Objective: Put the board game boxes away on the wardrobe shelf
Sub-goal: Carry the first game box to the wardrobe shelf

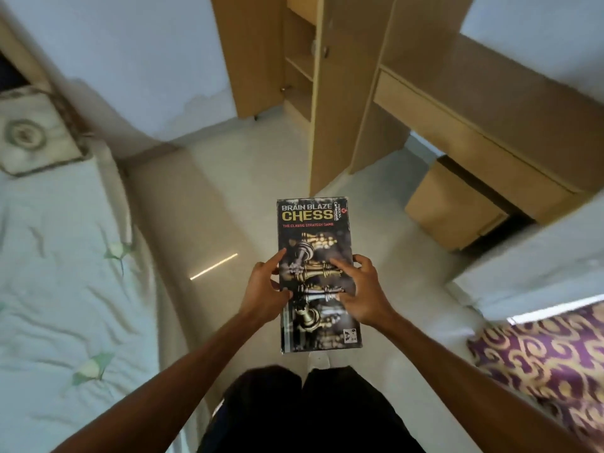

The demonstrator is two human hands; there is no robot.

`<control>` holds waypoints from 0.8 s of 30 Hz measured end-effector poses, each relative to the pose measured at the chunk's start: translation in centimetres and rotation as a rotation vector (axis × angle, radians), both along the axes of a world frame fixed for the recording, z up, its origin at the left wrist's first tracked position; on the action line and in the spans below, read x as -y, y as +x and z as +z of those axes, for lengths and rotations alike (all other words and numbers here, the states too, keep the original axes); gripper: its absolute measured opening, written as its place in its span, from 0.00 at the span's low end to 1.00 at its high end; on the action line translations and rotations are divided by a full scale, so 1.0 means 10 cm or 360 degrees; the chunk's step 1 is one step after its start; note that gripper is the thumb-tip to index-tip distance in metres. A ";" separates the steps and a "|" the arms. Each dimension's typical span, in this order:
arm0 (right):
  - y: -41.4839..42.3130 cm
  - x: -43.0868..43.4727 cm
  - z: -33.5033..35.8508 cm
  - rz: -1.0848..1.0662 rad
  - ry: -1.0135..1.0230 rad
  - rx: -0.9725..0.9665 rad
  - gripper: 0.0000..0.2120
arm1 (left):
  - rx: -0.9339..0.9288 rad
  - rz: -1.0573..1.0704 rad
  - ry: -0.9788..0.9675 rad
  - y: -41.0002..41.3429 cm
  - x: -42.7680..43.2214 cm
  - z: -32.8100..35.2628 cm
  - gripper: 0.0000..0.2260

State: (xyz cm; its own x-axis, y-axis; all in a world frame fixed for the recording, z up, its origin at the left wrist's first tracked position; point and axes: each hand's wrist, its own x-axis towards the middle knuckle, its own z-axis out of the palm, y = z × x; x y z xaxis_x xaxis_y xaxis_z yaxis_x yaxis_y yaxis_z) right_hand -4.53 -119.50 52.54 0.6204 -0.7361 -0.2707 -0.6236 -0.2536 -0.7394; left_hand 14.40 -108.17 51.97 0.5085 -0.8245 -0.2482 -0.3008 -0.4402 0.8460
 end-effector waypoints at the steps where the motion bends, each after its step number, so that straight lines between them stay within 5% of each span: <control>1: 0.19 0.16 0.02 0.0043 -0.0011 -0.0017 0.34 | 0.0006 0.0045 -0.0002 0.14 0.10 0.02 0.38; 10: 2.62 1.83 -0.01 0.0360 -0.0077 0.0055 0.34 | -0.0029 0.0450 -0.0092 2.27 1.42 -0.05 0.38; 24: 5.84 4.03 0.12 0.0200 -0.0104 0.0137 0.34 | -0.0089 0.0334 -0.0048 5.59 3.75 0.27 0.36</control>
State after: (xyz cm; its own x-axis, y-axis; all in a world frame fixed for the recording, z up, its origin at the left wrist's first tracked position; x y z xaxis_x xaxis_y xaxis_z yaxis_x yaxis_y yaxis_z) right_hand 53.86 -159.81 53.74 0.7273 -0.6658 -0.1663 -0.5190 -0.3750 -0.7681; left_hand 70.27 -145.69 54.67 0.6557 -0.7098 -0.2574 -0.1577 -0.4622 0.8726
